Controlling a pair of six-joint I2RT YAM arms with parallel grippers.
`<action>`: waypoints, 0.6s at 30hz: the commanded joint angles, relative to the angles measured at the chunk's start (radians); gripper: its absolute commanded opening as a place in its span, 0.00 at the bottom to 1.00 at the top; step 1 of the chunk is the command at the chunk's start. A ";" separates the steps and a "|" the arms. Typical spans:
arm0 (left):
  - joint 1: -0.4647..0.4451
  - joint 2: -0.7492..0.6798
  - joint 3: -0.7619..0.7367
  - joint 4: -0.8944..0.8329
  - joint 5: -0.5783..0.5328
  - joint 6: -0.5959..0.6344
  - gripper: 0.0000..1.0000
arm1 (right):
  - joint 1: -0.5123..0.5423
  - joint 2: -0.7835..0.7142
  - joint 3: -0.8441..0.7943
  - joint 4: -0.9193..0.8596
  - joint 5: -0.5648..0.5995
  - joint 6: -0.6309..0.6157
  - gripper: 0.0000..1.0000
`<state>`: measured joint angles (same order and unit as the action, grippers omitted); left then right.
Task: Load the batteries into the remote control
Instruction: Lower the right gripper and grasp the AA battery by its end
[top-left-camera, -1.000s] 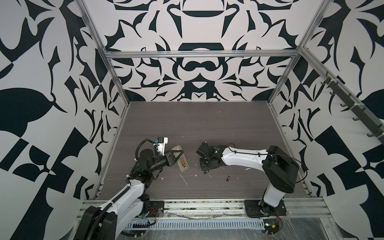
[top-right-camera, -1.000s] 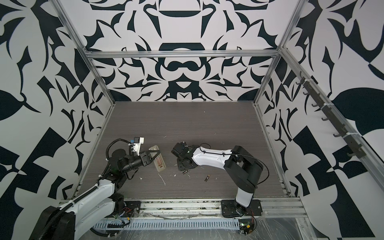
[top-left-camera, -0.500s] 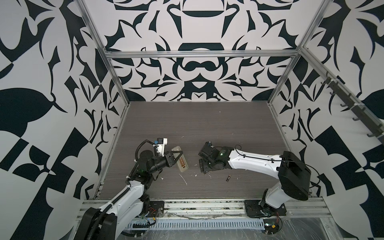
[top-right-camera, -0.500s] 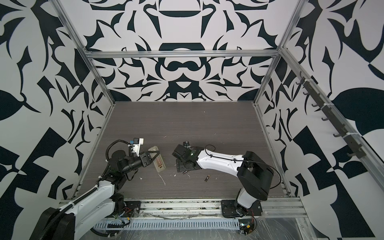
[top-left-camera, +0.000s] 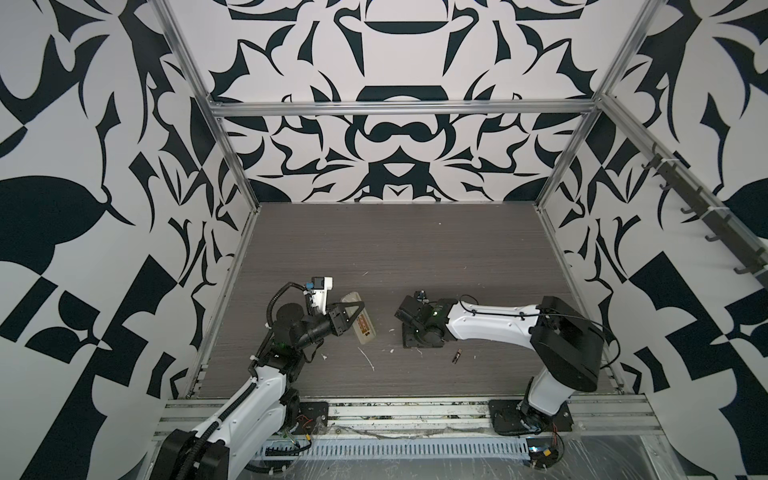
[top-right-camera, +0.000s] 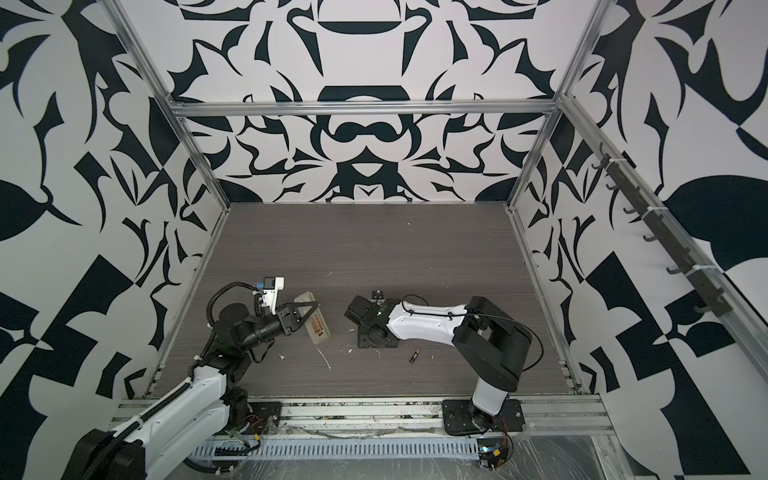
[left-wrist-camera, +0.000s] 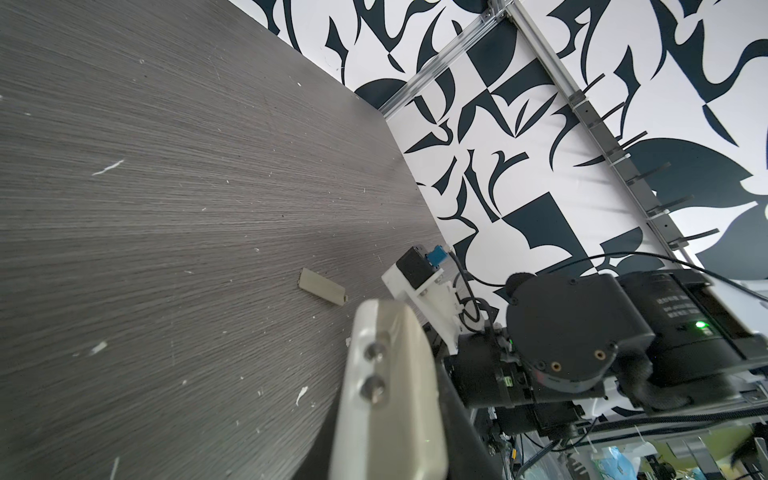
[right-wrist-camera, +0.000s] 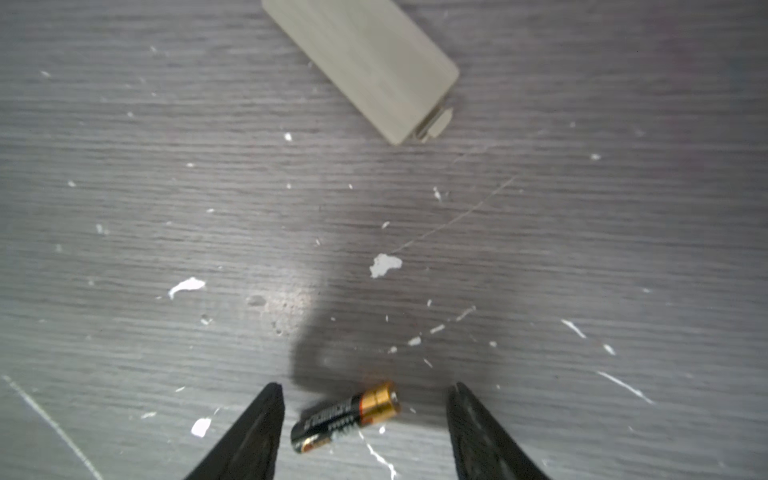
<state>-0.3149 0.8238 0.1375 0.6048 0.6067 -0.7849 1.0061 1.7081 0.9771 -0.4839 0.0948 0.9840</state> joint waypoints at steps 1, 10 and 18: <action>-0.004 -0.016 -0.015 0.016 -0.008 0.012 0.00 | 0.010 0.006 0.003 0.018 0.000 0.035 0.64; -0.004 -0.025 -0.027 -0.004 -0.026 0.022 0.00 | 0.034 0.048 0.051 -0.037 0.012 0.013 0.45; -0.003 -0.020 -0.022 -0.017 -0.037 0.033 0.00 | 0.084 0.096 0.118 -0.133 0.057 -0.036 0.35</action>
<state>-0.3149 0.8108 0.1188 0.5896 0.5789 -0.7658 1.0729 1.7866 1.0679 -0.5434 0.1349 0.9718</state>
